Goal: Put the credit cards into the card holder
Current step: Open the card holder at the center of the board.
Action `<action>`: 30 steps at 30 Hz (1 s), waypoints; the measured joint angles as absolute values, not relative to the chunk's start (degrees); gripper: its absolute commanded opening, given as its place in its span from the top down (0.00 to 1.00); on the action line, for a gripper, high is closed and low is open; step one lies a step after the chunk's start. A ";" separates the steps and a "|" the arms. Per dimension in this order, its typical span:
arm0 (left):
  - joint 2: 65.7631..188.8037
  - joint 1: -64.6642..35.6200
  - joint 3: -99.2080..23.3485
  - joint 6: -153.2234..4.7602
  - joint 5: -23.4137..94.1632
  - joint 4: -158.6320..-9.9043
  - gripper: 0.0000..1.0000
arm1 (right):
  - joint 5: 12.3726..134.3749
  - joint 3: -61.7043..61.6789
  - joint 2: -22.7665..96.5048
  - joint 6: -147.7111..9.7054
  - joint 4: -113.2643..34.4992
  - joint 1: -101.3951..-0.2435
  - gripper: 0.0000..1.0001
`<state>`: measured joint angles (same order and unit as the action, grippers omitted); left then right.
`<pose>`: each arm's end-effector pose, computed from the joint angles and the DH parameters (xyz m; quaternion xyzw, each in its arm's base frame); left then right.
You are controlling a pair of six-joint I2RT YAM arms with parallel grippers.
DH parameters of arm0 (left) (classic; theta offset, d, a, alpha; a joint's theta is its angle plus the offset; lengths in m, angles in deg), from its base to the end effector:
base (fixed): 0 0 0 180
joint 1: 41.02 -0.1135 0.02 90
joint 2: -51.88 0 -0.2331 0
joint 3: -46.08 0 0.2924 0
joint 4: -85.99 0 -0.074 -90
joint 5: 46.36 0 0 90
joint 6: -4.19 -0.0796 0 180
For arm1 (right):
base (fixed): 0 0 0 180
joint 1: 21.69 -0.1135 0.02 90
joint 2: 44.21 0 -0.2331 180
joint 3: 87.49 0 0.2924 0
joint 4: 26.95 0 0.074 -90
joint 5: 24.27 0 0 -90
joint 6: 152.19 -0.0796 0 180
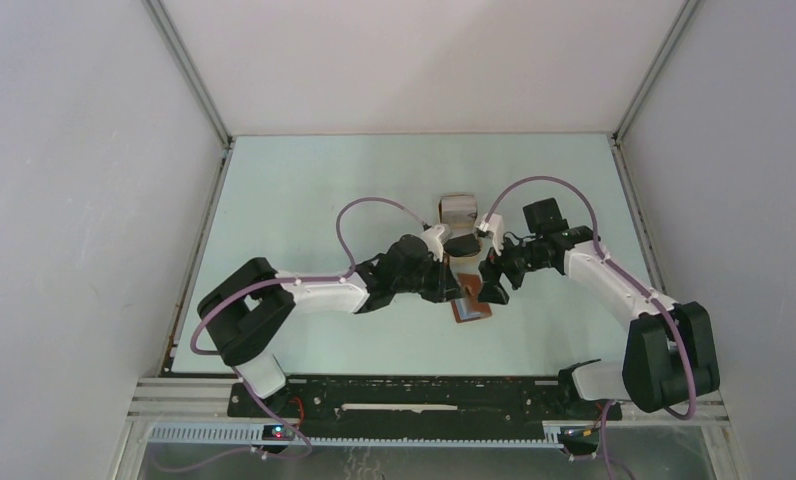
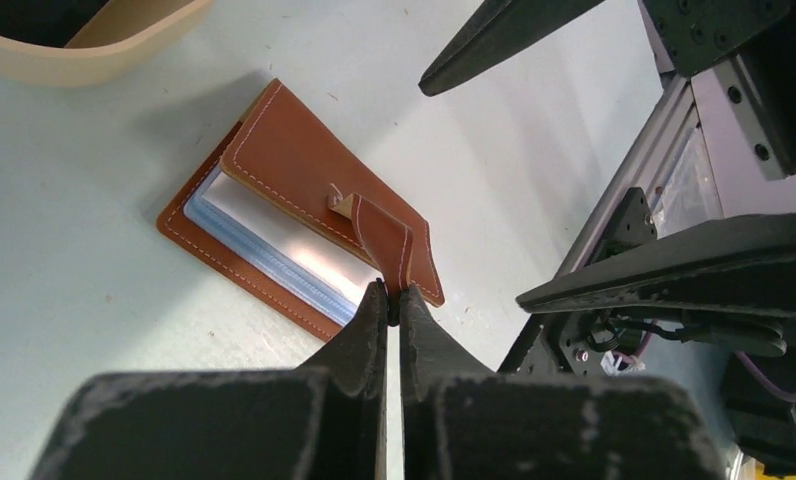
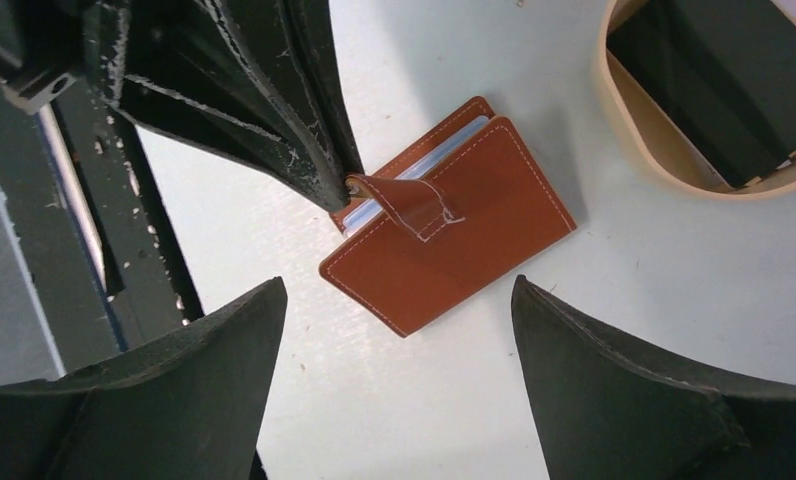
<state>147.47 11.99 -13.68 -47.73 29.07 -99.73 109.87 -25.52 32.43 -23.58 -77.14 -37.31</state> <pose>0.2310 -0.3399 0.0986 0.1744 0.8440 -0.4304 0.2683 0.2785 0.1354 0.1475 -0.4850 0.7678 0.3192 0.2707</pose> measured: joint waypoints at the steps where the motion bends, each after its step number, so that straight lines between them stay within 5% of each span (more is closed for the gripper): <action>1: 147.47 11.99 -13.86 -47.38 29.29 -99.35 1.00 | 109.06 -25.85 32.54 -24.17 -76.09 -37.64 0.10; 18: 145.92 11.58 -14.18 -41.78 30.34 -100.88 1.00 | 97.52 -27.92 35.62 -31.75 -66.62 -47.23 0.20; 22: 145.48 11.53 -14.18 -41.15 31.36 -101.32 1.00 | 94.55 -27.92 36.63 -33.11 -65.84 -48.41 0.38; 27: 144.74 11.01 -14.12 -40.75 32.19 -101.32 0.98 | 92.28 -27.68 38.18 -34.81 -66.08 -48.48 0.77; 30: 144.02 10.97 -13.97 -40.73 32.43 -101.63 0.89 | 92.13 -27.11 39.05 -36.19 -66.08 -47.32 0.96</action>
